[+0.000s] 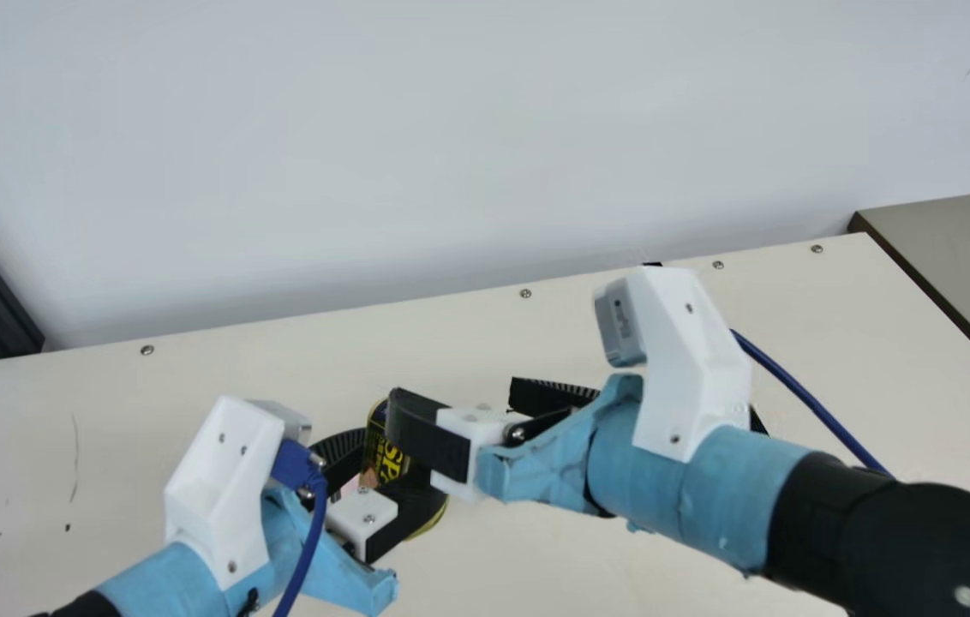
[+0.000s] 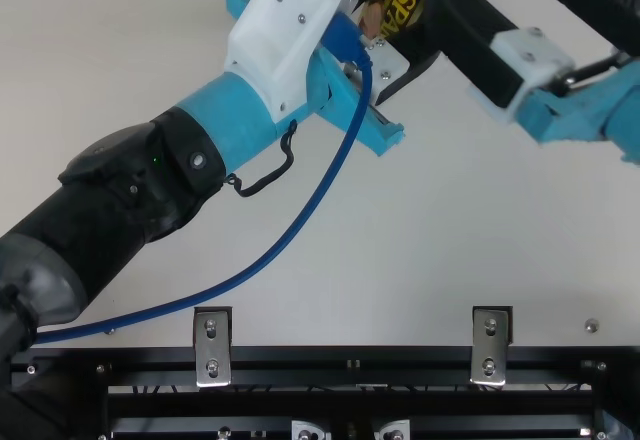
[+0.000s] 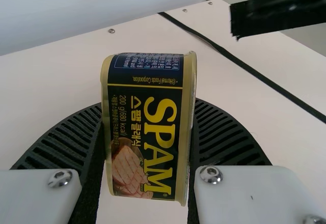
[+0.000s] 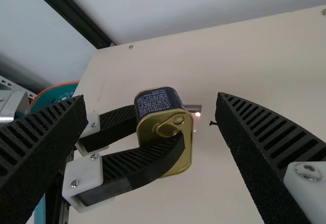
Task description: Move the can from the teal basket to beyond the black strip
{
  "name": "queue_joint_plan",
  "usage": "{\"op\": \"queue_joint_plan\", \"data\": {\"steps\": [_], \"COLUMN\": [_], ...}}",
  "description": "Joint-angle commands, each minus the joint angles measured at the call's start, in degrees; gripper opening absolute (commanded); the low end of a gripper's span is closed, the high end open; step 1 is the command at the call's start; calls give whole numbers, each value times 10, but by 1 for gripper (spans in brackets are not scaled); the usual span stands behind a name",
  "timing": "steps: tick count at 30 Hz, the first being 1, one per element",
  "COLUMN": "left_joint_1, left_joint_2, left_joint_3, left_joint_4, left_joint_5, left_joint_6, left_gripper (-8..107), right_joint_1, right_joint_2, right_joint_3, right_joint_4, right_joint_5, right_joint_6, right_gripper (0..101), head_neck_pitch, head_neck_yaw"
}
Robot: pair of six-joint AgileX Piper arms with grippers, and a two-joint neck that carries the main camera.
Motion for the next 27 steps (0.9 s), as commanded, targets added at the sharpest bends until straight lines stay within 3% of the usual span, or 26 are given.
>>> {"op": "queue_joint_plan", "data": {"steps": [1,20,27], "left_joint_1": [0,0,0], "left_joint_2": [0,0,0], "left_joint_3": [0,0,0], "left_joint_4": [0,0,0], "left_joint_5": [0,0,0], "left_joint_6": [0,0,0], "left_gripper": [10,10,10], "right_joint_1": [1,-13,-19], "right_joint_2": [14,125,152], "right_joint_3": [-4,-47,-52], "right_joint_4": [12,135,158], "right_joint_5": [0,18,35], "right_joint_6": [-16,-171,-209], "right_gripper": [101,101,101], "head_neck_pitch": [-10,-10,-10], "head_neck_yaw": [-6,-6,-6]}}
